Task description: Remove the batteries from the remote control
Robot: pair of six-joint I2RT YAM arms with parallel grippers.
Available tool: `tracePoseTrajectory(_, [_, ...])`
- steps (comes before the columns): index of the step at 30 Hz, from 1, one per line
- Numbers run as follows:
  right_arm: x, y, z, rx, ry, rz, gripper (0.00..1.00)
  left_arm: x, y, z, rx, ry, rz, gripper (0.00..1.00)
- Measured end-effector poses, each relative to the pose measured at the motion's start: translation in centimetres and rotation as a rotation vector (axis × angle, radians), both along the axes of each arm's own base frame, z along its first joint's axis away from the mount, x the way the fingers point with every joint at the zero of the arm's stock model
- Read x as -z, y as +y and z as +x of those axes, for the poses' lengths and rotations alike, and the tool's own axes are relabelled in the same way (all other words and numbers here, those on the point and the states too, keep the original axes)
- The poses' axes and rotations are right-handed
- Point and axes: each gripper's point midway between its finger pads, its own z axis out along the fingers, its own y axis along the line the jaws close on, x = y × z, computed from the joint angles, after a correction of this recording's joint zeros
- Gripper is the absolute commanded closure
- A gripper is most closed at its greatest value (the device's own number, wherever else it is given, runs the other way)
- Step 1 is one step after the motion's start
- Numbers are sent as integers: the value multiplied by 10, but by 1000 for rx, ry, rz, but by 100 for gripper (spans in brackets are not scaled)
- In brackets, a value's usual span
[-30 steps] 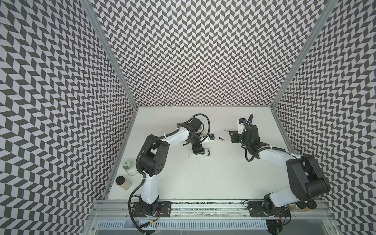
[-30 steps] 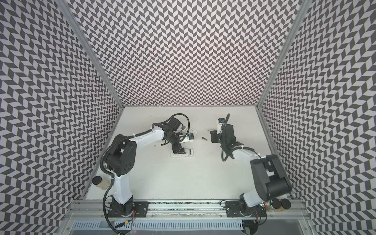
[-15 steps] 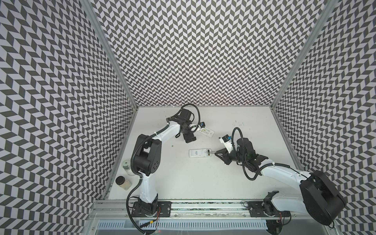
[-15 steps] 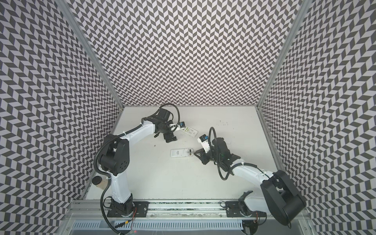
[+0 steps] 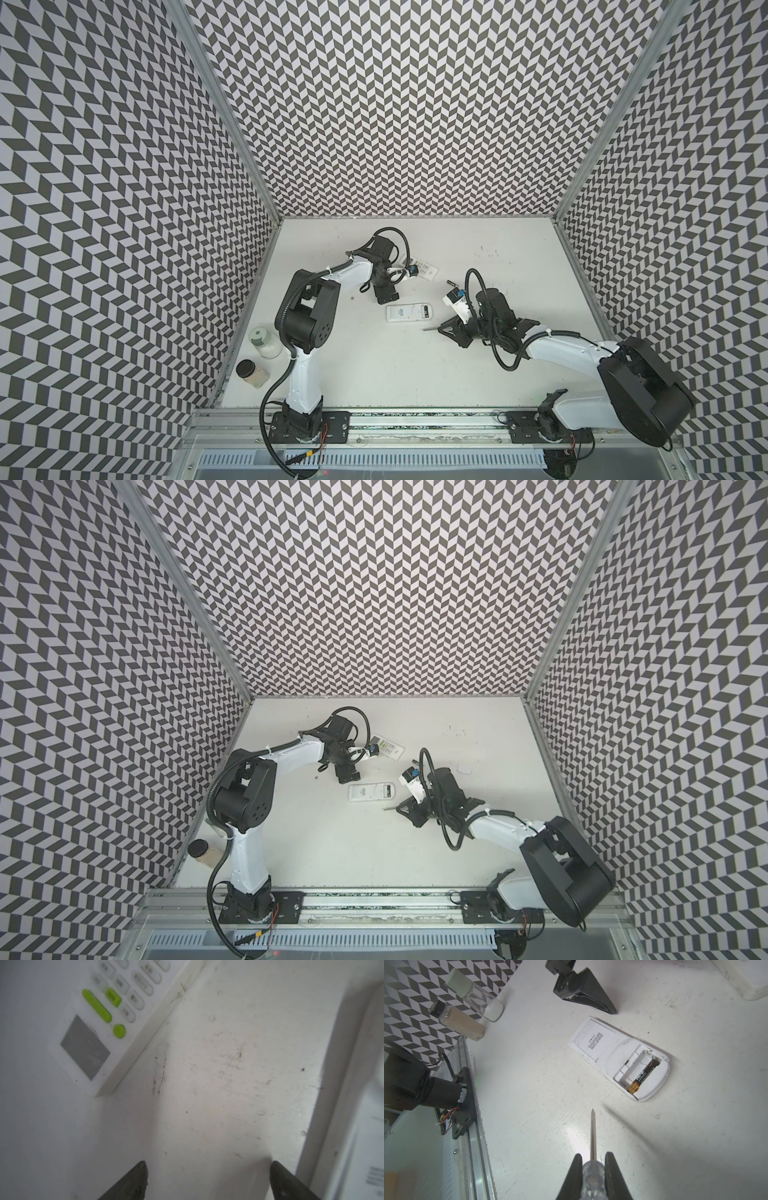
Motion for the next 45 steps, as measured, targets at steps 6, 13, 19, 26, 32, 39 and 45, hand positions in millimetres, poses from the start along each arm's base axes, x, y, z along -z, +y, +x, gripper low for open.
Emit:
tracePoseTrajectory(6, [12, -10, 16, 93, -22, -55, 100, 0, -2, -12, 17, -8, -3, 2])
tracePoseTrajectory(13, [11, -14, 48, 209, -102, -84, 100, 2, -5, -44, 44, 20, 6, 0])
tracePoseTrajectory(19, [9, -3, 77, 238, -137, -91, 100, 7, -8, -73, 50, 73, -16, 0])
tracePoseTrajectory(26, [9, 28, 94, 176, -152, -67, 100, 10, -26, -102, 56, 161, -66, 0])
tracePoseTrajectory(32, [10, 72, 89, 53, -164, -30, 100, -19, -2, -98, 2, 151, -91, 0])
tracePoseTrajectory(39, [10, 103, 81, -49, -168, -3, 100, -53, 19, -79, 61, 63, -130, 0])
tracePoseTrajectory(45, [-1, 93, 79, -48, -196, -18, 100, -37, 12, -98, 200, 132, -151, 0])
